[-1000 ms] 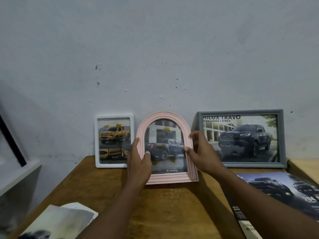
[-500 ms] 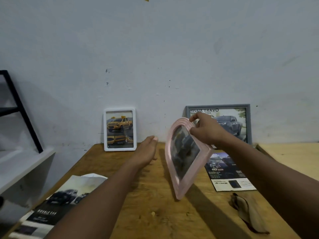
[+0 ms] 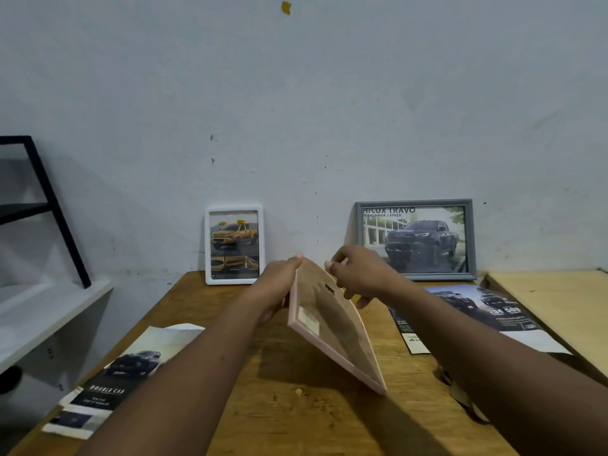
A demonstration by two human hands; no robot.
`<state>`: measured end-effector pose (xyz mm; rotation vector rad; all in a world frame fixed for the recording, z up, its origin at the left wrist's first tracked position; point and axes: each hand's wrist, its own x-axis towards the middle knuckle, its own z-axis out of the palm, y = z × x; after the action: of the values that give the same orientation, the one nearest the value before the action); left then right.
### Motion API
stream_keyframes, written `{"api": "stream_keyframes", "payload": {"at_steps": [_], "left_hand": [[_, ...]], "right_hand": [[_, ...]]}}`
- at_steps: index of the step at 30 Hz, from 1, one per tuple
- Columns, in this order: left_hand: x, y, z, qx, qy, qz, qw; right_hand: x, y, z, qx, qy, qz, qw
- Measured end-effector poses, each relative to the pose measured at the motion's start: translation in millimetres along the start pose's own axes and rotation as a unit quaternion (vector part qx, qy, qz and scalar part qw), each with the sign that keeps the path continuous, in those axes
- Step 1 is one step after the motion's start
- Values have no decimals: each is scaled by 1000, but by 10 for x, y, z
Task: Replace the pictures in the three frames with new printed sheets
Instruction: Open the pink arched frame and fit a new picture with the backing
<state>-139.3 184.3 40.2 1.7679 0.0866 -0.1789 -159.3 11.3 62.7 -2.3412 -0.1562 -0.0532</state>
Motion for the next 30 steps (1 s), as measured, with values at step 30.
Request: {"api": "stream_keyframes", "payload": {"at_steps": [30], "left_hand": [[460,-1380,59,341,67,161,924]], "right_hand": [[548,1022,1059,-241,-13,-91,966]]}}
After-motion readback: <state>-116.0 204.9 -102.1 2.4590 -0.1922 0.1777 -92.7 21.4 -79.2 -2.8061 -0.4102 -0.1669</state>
